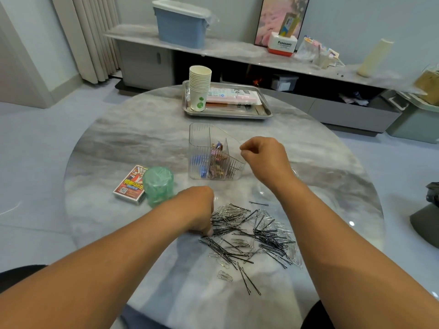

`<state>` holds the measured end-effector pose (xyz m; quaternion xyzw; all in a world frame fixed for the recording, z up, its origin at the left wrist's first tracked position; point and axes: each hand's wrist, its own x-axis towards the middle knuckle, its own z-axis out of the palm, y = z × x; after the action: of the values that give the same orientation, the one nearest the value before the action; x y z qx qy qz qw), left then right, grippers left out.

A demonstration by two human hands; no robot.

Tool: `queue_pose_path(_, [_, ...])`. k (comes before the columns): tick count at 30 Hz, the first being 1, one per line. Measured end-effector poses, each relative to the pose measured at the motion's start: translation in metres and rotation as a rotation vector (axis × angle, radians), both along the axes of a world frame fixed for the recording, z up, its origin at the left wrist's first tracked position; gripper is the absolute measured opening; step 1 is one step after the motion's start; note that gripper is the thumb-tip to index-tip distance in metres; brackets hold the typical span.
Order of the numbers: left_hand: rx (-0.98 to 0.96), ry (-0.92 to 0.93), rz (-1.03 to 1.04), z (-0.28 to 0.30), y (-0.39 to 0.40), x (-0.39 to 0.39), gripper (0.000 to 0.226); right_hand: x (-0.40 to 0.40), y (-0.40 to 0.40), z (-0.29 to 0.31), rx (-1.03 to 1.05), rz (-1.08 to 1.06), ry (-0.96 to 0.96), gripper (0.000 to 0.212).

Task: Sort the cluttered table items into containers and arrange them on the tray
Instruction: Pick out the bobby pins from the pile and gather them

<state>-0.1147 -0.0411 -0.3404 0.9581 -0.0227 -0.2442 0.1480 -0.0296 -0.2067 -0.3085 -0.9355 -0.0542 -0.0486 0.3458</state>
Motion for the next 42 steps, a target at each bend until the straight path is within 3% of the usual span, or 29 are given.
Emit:
queue_pose_path(3, [0.04, -0.035, -0.048, -0.004, -0.003, -0.004, 0.052, -0.013, -0.007, 0.002, -0.133, 0.133, 0.251, 0.018])
queue_pose_path(5, [0.032, -0.057, -0.047, -0.006, -0.003, -0.005, 0.047, -0.026, -0.01, -0.01, -0.329, 0.22, 0.353, 0.021])
queue_pose_path(8, [0.014, -0.065, -0.043, -0.01, -0.002, -0.005, 0.034, -0.038, -0.016, -0.027, -0.642, 0.274, 0.326, 0.031])
queue_pose_path(11, [0.005, -0.074, -0.05, -0.013, -0.001, -0.005, 0.025, -0.038, -0.026, -0.035, -0.743, 0.262, 0.305, 0.025])
queue_pose_path(18, [-0.065, -0.052, -0.008, -0.015, 0.003, 0.003, 0.028, -0.049, -0.037, -0.03, -0.718, 0.264, 0.342, 0.02])
queue_pose_path(23, [-0.14, -0.005, -0.033, -0.013, 0.005, 0.005, 0.022, -0.058, -0.04, -0.021, -0.575, 0.292, 0.462, 0.016])
queue_pose_path(29, [-0.089, -0.114, -0.063, -0.01, 0.003, 0.006, 0.042, -0.056, -0.047, -0.005, -0.455, 0.285, 0.441, 0.011])
queue_pose_path(37, [-0.152, -0.088, -0.349, -0.013, -0.02, -0.016, 0.027, -0.075, -0.065, -0.014, -0.584, 0.344, 0.477, 0.014])
queue_pose_path(42, [-0.134, -0.164, -0.341, -0.018, -0.026, -0.018, 0.023, -0.09, -0.068, -0.022, -0.651, 0.334, 0.479, 0.023])
